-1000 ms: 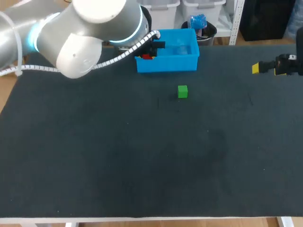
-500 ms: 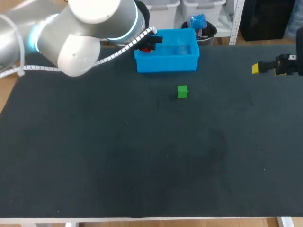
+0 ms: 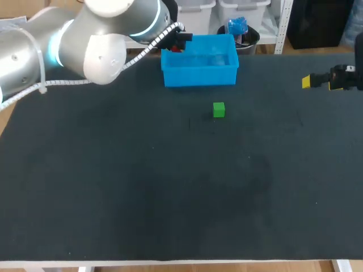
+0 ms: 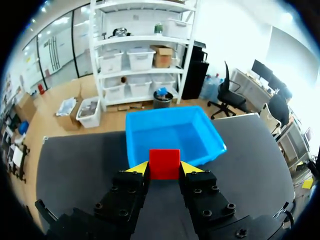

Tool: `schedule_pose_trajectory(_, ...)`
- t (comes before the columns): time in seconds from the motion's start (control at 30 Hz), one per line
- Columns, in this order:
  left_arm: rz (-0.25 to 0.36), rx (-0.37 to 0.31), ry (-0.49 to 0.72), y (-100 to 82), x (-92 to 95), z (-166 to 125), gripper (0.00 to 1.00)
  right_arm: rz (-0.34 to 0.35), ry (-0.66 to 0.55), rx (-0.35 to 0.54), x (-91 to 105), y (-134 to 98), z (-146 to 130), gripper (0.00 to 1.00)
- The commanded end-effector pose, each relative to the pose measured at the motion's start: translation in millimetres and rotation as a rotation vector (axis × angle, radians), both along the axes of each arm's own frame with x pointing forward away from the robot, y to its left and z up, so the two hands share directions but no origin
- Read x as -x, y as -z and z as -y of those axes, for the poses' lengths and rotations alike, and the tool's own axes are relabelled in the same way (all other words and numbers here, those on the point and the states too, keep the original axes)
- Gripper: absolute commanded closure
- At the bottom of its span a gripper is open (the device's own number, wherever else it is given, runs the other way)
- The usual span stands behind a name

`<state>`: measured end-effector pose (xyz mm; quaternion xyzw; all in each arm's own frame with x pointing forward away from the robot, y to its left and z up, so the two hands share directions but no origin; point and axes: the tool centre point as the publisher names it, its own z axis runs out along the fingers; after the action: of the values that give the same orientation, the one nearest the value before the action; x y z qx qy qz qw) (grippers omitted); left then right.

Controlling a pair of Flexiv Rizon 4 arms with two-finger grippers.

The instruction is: Use the left arm to pick the red cube and place it into the blue plastic box first, then use the right arm to grasp the green cube and put it into the same blue plastic box after the first action is fully finished.

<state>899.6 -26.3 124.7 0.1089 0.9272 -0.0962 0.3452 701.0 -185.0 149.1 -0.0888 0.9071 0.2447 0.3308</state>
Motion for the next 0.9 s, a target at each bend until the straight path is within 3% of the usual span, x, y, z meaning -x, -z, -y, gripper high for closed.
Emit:
schedule_pose_trajectory(0.03,-0.019,-0.001,0.005,10.9,-28.4,6.8,1.00,0.000,-0.001,0.000,0.1,0.0,0.2,0.00)
schedule_pose_trajectory(0.37,-0.036,0.003,0.019,26.3,-52.8,12.2,1.00,0.000,-0.001,0.000,0.1,0.0,0.2,0.00)
schedule_pose_trajectory(0.57,-0.084,0.001,-0.005,38.2,-64.9,15.1,1.00,0.000,-0.001,0.000,0.1,0.0,0.2,0.00)
schedule_pose_trajectory(0.9,-0.131,-0.019,-0.015,50.7,-69.6,21.6,1.00,0.000,-0.001,0.000,0.1,0.0,0.2,0.00)
